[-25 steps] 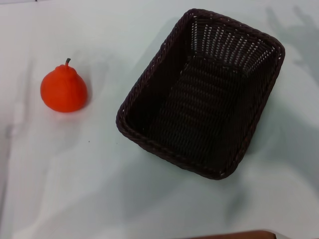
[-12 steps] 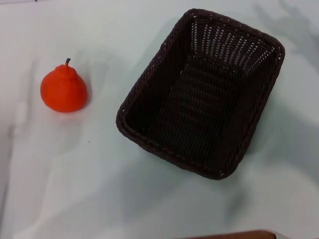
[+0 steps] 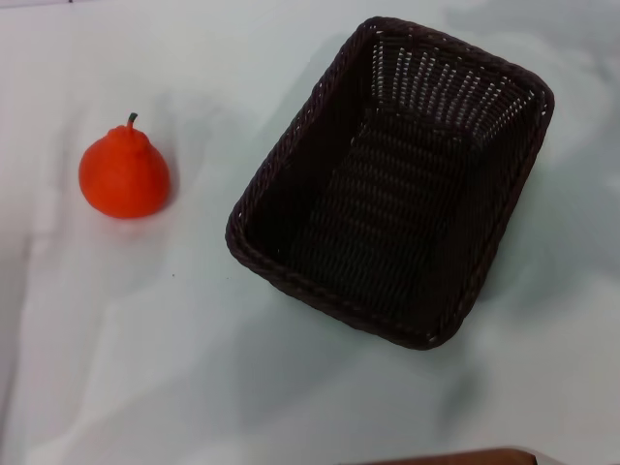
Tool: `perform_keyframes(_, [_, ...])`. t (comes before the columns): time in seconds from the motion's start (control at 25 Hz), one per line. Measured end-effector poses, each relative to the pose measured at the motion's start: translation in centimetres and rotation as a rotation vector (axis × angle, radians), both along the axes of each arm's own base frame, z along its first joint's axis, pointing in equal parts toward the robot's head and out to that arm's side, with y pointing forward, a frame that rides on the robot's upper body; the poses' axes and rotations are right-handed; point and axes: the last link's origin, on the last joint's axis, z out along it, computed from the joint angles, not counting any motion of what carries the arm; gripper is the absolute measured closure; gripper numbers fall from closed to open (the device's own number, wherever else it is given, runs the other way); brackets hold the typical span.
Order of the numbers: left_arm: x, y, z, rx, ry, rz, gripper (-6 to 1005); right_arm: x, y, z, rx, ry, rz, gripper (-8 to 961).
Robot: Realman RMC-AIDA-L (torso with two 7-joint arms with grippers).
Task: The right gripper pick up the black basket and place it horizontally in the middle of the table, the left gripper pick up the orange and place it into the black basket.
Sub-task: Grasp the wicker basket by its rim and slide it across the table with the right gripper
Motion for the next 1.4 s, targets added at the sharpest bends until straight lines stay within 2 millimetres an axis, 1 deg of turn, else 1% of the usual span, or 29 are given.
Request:
perform_keyframes(0.12, [0.3,-0.2,0.2,0.017,0.0,-0.026,90,-1.9,2.1,-0.5,-0.092,-0.148,-0.052,128])
perform_keyframes(0.2, [0.6,-0.4,0.3,0.026,-0.002,-0.043,90,-2.9,3.4,-1.4,-0.143,-0.251,-0.083,129])
perform_keyframes(0.28, [0.7,-0.8,0.3,0.029,-0.001,-0.052,90,-3.7,4.4,-2.6,-0.187,-0.313,-0.09,129])
perform_keyframes(0.48, [0.7,-1.6,0.3,0.034,0.012,-0.06,90,-4.6,5.8,-5.6,-0.252,-0.342,-0.061,129])
perform_keyframes(0.72, [0.7,-2.1,0.4,0.045,0.012,-0.067,90,-4.2,6.6,-9.0,-0.29,-0.362,-0.053,129])
perform_keyframes(0.84, [0.8,-2.1,0.4,0.047,0.012,-0.07,90,-3.7,6.8,-10.2,-0.277,-0.384,-0.057,128])
perform_keyframes(1.24, [1.1,-2.0,0.3,0.043,0.014,-0.092,90,-1.8,7.4,-12.9,-0.229,-0.411,-0.069,128])
perform_keyframes(1.4, [1.2,-2.0,0.3,0.04,0.014,-0.095,90,-1.8,7.3,-13.3,-0.227,-0.406,-0.054,134])
